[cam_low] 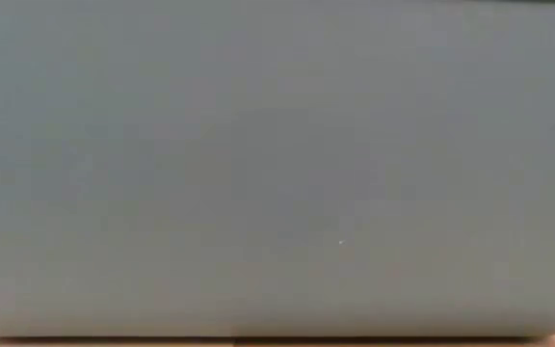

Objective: Sort batteries
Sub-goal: Put the black battery into the blue bin

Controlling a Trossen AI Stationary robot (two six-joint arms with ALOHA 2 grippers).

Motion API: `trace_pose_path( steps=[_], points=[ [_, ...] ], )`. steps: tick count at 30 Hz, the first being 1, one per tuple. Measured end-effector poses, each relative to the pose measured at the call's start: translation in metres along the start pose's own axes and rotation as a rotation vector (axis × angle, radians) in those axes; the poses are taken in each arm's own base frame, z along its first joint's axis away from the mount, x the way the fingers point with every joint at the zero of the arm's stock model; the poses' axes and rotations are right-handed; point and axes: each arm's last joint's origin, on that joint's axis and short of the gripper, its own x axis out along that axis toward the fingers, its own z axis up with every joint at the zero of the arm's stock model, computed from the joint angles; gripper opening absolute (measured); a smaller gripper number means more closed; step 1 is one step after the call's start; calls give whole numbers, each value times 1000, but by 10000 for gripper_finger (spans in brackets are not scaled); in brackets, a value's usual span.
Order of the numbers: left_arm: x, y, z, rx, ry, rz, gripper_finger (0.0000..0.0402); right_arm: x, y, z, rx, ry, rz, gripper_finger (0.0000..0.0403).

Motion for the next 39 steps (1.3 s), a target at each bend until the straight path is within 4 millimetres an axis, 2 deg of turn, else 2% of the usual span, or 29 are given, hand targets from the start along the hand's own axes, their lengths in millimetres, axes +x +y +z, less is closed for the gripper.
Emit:
trace_pose_path(
  steps=[9,16,23,29,33,39],
  points=[
    [34,1,19,167,395,58,48,8,8,6,-18,26,79,2],
    [47,2,6,322,705,39,93,26,23,-3,-86,148,97,2],
    [56,2,-10,454,800,-20,138,41,35,-15,-149,238,101,4],
    [53,2,-15,515,861,-60,171,50,42,-18,-159,270,100,37],
    [51,2,-17,514,896,-63,180,53,45,-18,-139,250,99,49],
    [59,2,-34,508,972,-59,178,60,50,-19,-105,199,96,51]
  ],
)
